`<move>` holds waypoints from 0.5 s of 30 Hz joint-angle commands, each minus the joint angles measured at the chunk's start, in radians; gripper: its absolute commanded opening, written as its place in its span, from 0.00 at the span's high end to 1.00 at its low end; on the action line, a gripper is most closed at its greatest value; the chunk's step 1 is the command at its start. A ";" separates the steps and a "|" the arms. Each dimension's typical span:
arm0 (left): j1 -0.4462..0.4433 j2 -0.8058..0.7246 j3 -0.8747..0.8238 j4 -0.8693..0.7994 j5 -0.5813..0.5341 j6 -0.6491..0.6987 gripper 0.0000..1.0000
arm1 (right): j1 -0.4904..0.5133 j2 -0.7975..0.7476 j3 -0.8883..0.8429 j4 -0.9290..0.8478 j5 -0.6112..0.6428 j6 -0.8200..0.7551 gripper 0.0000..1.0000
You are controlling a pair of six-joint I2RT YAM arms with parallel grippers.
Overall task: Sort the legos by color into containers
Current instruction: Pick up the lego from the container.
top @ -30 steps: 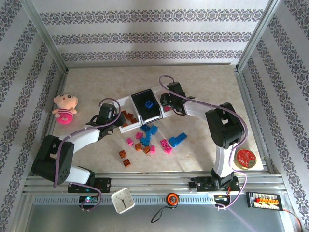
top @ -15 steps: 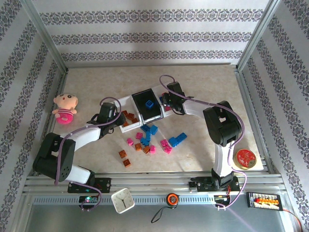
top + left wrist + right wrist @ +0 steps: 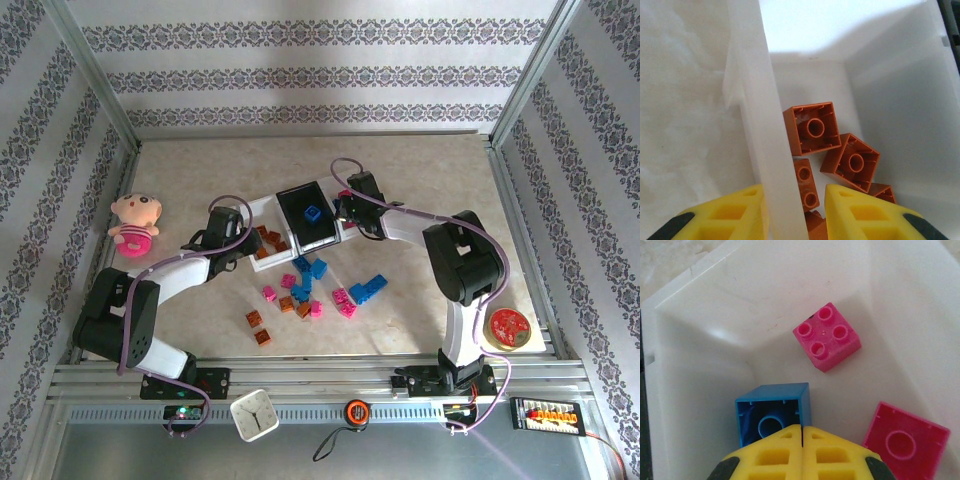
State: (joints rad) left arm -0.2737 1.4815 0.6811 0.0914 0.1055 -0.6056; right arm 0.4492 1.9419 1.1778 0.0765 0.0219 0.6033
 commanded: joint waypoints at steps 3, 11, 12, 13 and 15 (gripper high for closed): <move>0.021 0.015 0.038 0.025 0.021 0.026 0.67 | -0.002 -0.091 -0.026 -0.001 0.084 -0.052 1.00; 0.032 0.049 0.075 0.008 0.033 0.042 0.67 | -0.006 -0.215 -0.056 -0.015 0.146 -0.099 1.00; 0.033 0.052 0.080 0.010 0.037 0.044 0.67 | -0.005 -0.239 -0.063 -0.019 0.153 -0.110 1.00; 0.034 0.055 0.086 0.008 0.038 0.045 0.67 | -0.004 -0.260 -0.071 -0.020 0.160 -0.117 1.00; 0.035 0.067 0.100 0.007 0.042 0.051 0.67 | -0.003 -0.318 -0.097 -0.022 0.153 -0.132 1.00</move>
State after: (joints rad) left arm -0.2535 1.5337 0.7410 0.0906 0.1287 -0.5835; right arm 0.4488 1.7065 1.1137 0.0635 0.1387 0.5163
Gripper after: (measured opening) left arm 0.333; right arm 0.044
